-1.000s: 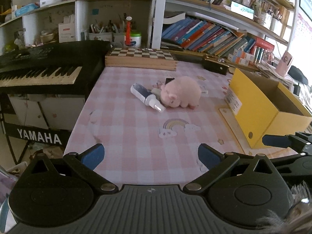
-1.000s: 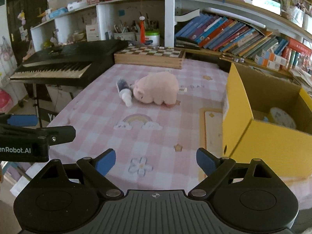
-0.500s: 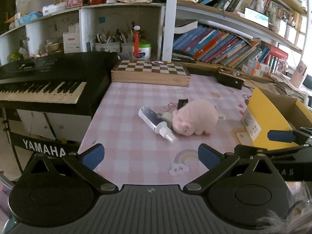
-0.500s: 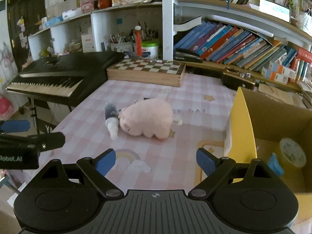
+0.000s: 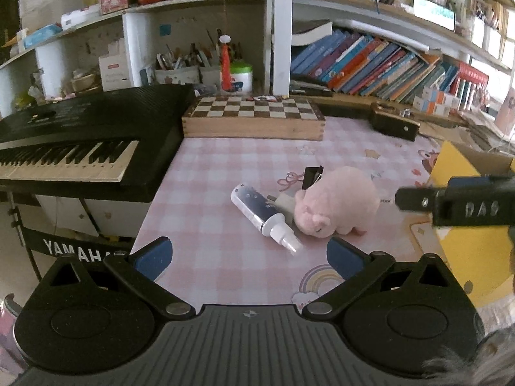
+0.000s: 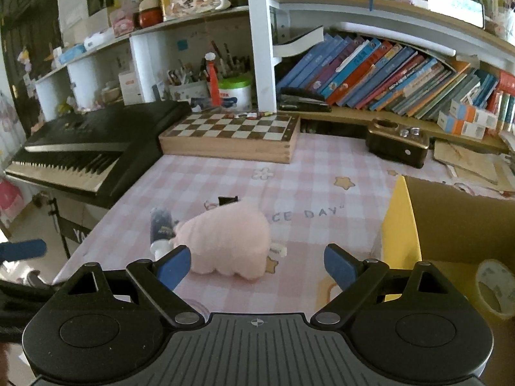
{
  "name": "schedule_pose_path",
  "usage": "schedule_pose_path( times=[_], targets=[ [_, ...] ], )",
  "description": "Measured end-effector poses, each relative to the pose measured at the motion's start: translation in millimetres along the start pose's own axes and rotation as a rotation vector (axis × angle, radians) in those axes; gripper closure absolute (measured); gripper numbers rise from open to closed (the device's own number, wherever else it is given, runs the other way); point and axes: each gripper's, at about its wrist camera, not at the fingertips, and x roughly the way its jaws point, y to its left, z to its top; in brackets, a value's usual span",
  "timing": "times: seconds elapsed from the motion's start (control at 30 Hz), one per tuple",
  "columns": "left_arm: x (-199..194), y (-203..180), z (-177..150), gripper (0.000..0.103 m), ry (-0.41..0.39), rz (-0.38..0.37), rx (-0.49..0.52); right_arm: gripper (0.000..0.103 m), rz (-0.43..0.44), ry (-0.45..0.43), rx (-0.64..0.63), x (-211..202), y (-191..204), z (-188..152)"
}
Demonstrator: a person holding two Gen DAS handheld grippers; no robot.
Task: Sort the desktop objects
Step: 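Grasp the spray bottle with the left gripper while the right grasps the pink pig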
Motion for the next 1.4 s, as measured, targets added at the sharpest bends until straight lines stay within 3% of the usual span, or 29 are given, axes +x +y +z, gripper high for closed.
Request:
schedule_pose_path(
  times=[0.3,0.4,0.57,0.8,1.03,1.1,1.2,1.3,1.4],
  targets=[
    [55.3,4.2,27.5,0.006,0.008,0.042,-0.007,0.011,0.041,0.02,-0.022,20.5,1.5,21.3],
    [82.8,3.3,36.5,0.019,0.044,0.037,-0.012,0.011,0.05,0.031,-0.039,28.0,3.6,24.4],
    [121.4,2.3,42.4,0.029,0.111,0.024,-0.063,0.011,0.064,0.054,-0.057,38.2,3.4,28.1],
    [140.0,-0.9,41.7,0.061,0.157,0.0,-0.078,0.011,0.081,0.105,-0.089,55.2,6.3,31.6],
    [144.7,0.4,41.8,0.061,0.172,-0.035,-0.021,0.008,0.103,0.172,-0.15,76.2,20.3,28.3],
    [153.1,2.1,39.9,0.063,0.215,-0.067,-0.025,0.005,0.112,0.191,-0.169,82.0,23.8,28.3],
    [154.8,-2.6,36.5,0.065,0.198,-0.056,0.03,0.003,0.111,0.215,-0.207,91.7,28.4,28.0],
    [154.6,5.6,36.6,0.073,0.195,-0.067,0.0,0.0,0.138,0.224,-0.205,98.0,27.9,29.4],
    [153.8,19.4,38.4,0.073,0.202,-0.067,-0.051,0.0,0.113,0.251,-0.241,107.0,33.3,28.2]
  ],
)
